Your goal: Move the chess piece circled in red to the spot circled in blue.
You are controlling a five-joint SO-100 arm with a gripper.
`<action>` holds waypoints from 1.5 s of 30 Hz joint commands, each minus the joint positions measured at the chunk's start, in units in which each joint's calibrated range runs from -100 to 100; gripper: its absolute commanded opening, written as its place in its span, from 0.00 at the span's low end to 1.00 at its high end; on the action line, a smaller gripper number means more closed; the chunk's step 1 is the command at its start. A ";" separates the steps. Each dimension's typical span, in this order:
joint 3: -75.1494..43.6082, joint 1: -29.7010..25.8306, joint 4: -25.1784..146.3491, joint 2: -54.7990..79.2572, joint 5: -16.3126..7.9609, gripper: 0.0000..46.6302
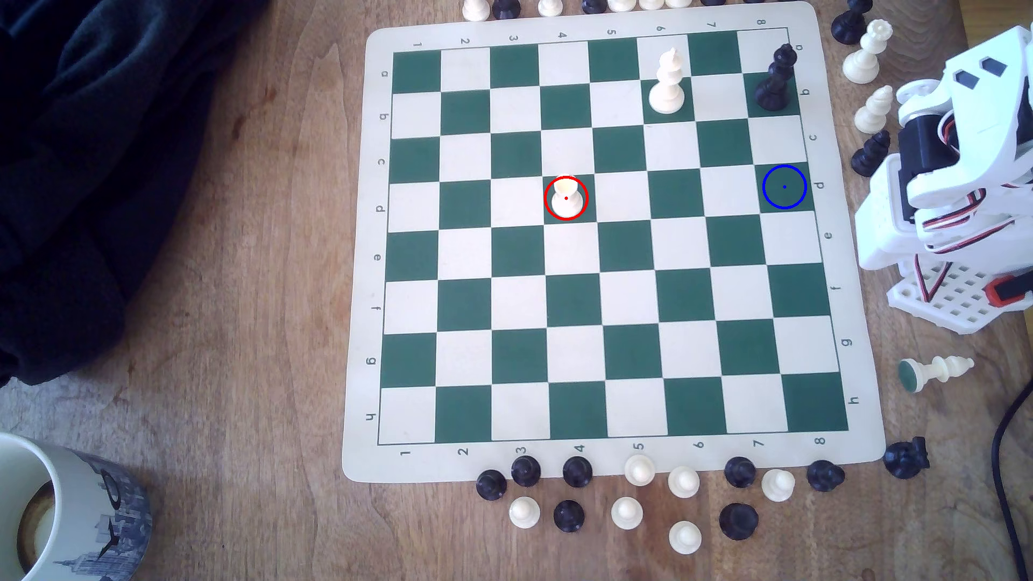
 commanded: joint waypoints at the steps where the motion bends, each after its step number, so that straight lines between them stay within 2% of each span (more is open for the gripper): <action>1: 1.26 0.54 5.85 -0.20 0.15 0.00; 12: 0.81 6.33 42.95 -0.20 -0.10 0.00; 14: 1.26 7.19 58.02 -0.20 -0.24 0.00; 21: 0.00 9.15 76.12 -0.11 -0.24 0.00; 24: -7.80 10.48 97.98 -0.03 -0.34 0.00; 27: -13.33 12.04 111.42 -0.03 -0.34 0.00; 31: -21.22 11.18 127.88 2.35 0.15 0.00; 35: -30.65 11.41 134.59 12.03 -2.88 0.00; 36: -36.54 11.73 139.75 17.71 -4.15 0.01; 39: -45.15 11.57 145.73 27.65 -5.76 0.01; 43: -53.40 9.22 150.40 38.43 -6.94 0.05; 45: -58.21 8.60 152.37 44.71 -8.25 0.13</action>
